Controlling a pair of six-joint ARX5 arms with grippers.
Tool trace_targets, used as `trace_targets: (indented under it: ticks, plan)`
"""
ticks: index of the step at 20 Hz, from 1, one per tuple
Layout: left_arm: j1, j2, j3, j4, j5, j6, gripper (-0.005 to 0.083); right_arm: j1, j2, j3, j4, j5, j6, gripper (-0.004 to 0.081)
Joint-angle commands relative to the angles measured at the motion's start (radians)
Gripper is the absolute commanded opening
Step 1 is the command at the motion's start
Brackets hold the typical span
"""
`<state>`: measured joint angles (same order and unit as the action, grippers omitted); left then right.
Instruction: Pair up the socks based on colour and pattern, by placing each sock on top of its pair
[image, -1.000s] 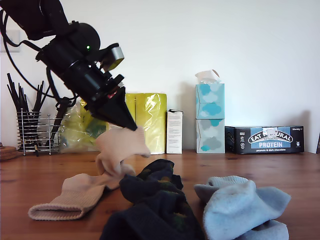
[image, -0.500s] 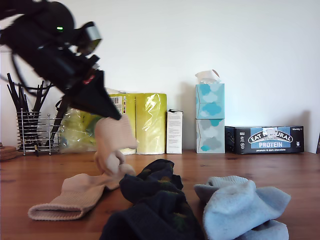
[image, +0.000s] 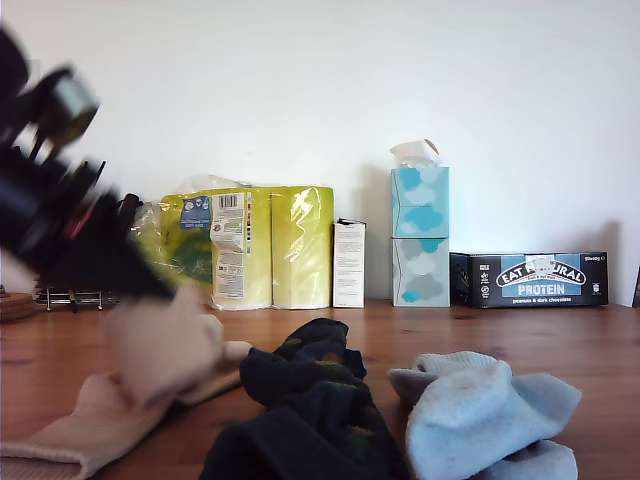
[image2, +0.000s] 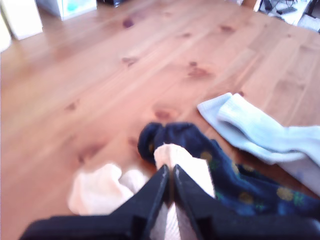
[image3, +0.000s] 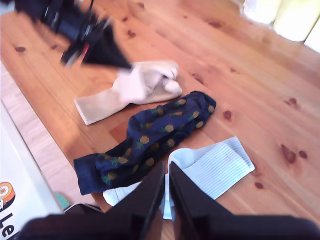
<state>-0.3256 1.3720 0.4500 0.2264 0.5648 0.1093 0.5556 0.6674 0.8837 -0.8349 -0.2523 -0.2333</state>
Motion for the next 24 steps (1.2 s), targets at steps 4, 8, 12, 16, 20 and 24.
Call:
trace_targets:
  ticks: [4, 8, 12, 16, 20, 24]
  plan:
    - [0.001, 0.002, -0.059, 0.057, 0.005, -0.032, -0.0023, -0.006, 0.039, 0.002, 0.008, -0.004, 0.002, -0.0012]
    - [0.004, -0.008, -0.059, -0.043, 0.007, -0.031, 0.0018, -0.006, 0.063, 0.002, 0.023, -0.005, 0.001, -0.0012]
    - [0.025, -0.109, -0.057, -0.126, -0.002, -0.035, 0.0133, -0.006, 0.063, 0.002, 0.028, -0.004, 0.0, -0.0012]
    - [0.045, -0.254, -0.057, -0.288, -0.121, -0.035, 0.0152, -0.006, 0.063, 0.002, 0.046, -0.004, -0.002, -0.0012]
    - [0.044, -0.33, -0.053, -0.3, -0.256, -0.114, 0.0152, -0.006, 0.063, 0.002, 0.079, -0.005, -0.002, -0.0012]
    - [0.022, -0.363, -0.001, -0.332, -0.245, -0.101, 0.02, -0.006, 0.063, 0.002, 0.095, -0.011, -0.002, -0.0012]
